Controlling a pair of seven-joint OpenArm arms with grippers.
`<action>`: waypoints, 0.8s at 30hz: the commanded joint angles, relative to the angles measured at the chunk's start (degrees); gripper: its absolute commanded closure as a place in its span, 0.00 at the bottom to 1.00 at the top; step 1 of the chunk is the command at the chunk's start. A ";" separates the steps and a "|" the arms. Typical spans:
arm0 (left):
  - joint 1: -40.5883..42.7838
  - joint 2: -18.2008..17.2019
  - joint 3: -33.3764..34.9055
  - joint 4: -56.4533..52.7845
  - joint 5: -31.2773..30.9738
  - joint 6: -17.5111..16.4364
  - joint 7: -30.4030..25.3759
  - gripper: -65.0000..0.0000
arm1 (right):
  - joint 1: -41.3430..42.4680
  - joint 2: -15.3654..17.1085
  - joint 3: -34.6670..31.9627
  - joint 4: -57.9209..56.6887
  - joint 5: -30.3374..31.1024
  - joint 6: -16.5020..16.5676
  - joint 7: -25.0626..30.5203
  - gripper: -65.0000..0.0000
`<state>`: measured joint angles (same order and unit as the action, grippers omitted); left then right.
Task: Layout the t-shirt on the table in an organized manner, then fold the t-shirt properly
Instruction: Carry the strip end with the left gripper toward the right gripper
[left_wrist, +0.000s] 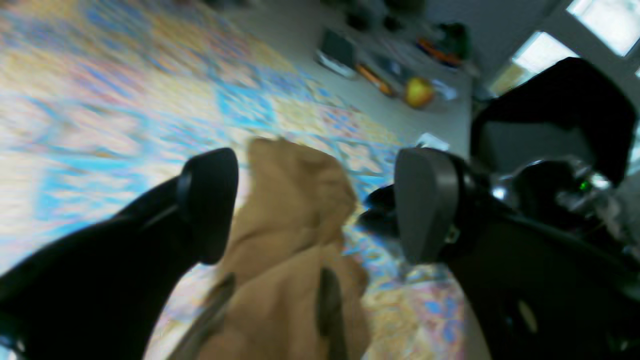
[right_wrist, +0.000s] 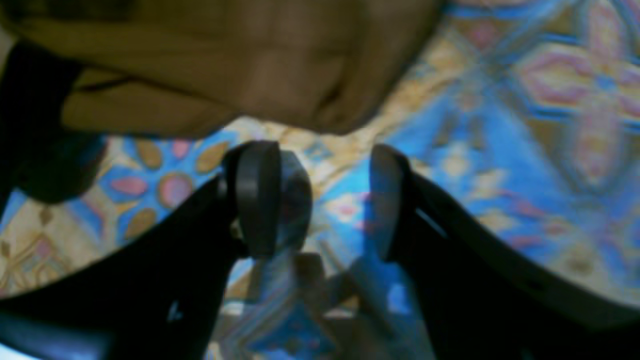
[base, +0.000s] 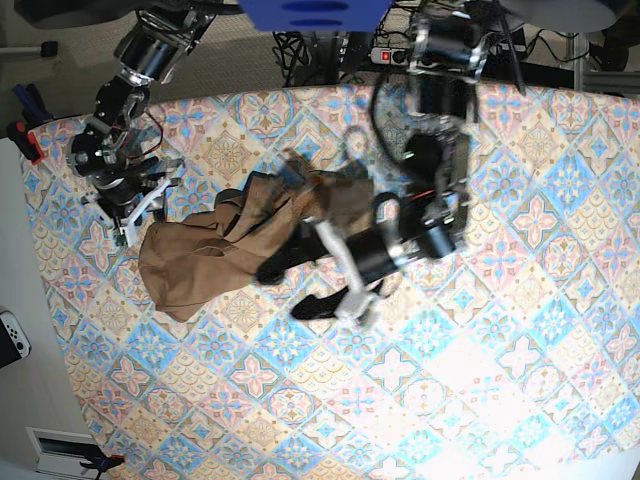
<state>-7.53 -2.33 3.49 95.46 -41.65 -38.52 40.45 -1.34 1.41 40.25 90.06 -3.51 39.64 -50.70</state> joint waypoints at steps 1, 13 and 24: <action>0.98 -2.11 -0.10 2.61 -0.51 -0.29 -0.67 0.28 | 1.12 0.57 -0.03 1.94 1.27 0.36 1.60 0.57; 12.76 -15.56 0.16 4.63 6.62 -0.82 -0.93 0.28 | 1.39 -0.49 4.54 3.08 1.88 0.36 1.95 0.57; 5.82 -13.28 0.16 -11.37 13.12 -0.82 -1.02 0.28 | 1.12 -2.60 10.43 6.07 18.94 0.36 1.60 0.57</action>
<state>-0.91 -15.38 3.86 83.13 -27.94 -39.29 40.32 -0.86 -1.34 50.78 95.42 14.09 39.48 -50.24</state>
